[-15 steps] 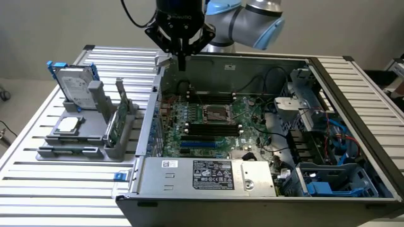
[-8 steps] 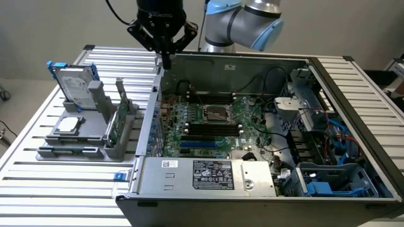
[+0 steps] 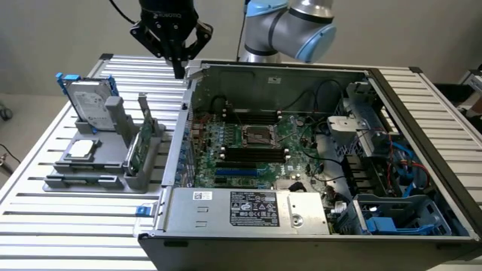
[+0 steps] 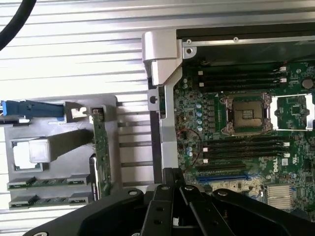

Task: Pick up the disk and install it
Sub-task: 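Reach for the disk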

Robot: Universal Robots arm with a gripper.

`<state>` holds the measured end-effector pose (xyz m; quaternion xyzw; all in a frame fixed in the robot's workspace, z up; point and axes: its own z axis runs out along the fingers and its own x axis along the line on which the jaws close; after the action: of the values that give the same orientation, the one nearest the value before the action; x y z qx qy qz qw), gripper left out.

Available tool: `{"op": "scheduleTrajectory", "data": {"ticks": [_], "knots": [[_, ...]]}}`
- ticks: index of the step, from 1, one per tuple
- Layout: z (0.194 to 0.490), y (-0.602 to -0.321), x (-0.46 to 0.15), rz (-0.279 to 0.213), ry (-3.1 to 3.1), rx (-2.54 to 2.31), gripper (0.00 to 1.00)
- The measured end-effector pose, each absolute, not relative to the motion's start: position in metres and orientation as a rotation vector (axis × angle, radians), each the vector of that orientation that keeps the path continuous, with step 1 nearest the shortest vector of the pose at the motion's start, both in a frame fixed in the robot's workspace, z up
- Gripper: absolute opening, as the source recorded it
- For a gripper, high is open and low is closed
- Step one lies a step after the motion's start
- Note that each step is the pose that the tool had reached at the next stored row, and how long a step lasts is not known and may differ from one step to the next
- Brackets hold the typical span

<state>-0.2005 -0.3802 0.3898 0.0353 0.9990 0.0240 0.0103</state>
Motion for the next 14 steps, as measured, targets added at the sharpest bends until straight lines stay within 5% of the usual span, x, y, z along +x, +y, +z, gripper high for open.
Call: {"op": "scheduleTrajectory", "data": {"ticks": [14], "knots": [[0.383, -0.35, -0.264, 0.068, 3.118, 0.11, 0.11]]}}
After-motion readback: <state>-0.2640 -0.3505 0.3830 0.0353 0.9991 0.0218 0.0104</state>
